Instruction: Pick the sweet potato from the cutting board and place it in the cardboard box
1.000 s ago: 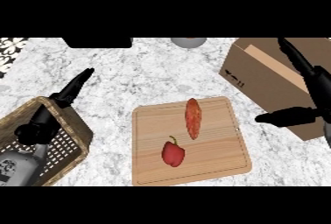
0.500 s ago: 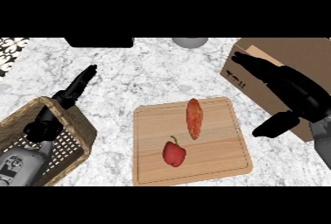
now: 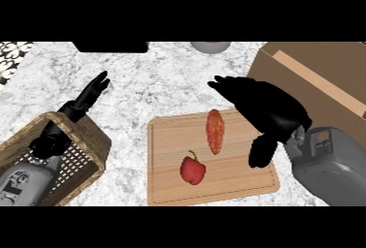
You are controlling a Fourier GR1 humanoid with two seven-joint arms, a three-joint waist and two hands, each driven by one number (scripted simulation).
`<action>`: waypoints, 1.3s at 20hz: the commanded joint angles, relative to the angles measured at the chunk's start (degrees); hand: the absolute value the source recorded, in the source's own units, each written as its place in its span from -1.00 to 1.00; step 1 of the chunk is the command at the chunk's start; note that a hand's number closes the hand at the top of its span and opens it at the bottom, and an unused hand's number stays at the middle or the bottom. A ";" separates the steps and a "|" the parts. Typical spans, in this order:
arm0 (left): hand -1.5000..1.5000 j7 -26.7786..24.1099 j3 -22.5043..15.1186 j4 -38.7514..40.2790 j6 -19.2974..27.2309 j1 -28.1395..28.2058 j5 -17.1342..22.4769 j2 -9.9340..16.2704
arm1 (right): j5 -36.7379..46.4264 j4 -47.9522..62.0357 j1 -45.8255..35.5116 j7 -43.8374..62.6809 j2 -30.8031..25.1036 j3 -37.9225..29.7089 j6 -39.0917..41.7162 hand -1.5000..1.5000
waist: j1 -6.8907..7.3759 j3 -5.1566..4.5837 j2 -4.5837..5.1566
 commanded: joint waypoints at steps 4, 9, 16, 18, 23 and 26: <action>0.00 2.36 2.54 -0.40 -2.82 -0.50 -0.07 -0.30 | 2.28 1.61 -1.19 12.96 10.14 2.77 6.37 -1.00 | -0.34 0.08 0.06; 0.00 -0.26 3.63 2.84 -2.78 -0.74 -2.82 -2.75 | 3.28 5.57 -2.69 15.98 16.38 0.26 9.26 -1.00 | -0.33 0.07 0.13; 0.00 -0.13 5.46 -0.75 -5.69 3.41 -3.87 -2.51 | 14.72 9.29 2.20 6.05 13.44 0.61 5.90 -1.00 | -0.20 0.10 0.12; 0.00 -0.64 6.03 2.23 -5.20 1.55 -5.43 -3.43 | 17.83 8.46 3.43 11.78 19.66 4.27 4.34 -1.00 | -0.33 0.09 0.12; 0.00 -2.45 8.00 2.75 -7.08 2.36 -6.86 -4.85 | 22.21 8.29 6.57 5.00 17.23 1.99 5.48 -1.00 | -0.45 0.09 0.12; 0.00 1.03 6.89 -2.10 -6.89 3.65 -7.44 -5.57 | 23.90 16.38 1.76 2.41 18.12 -0.23 6.64 -1.00 | -0.13 0.10 0.13</action>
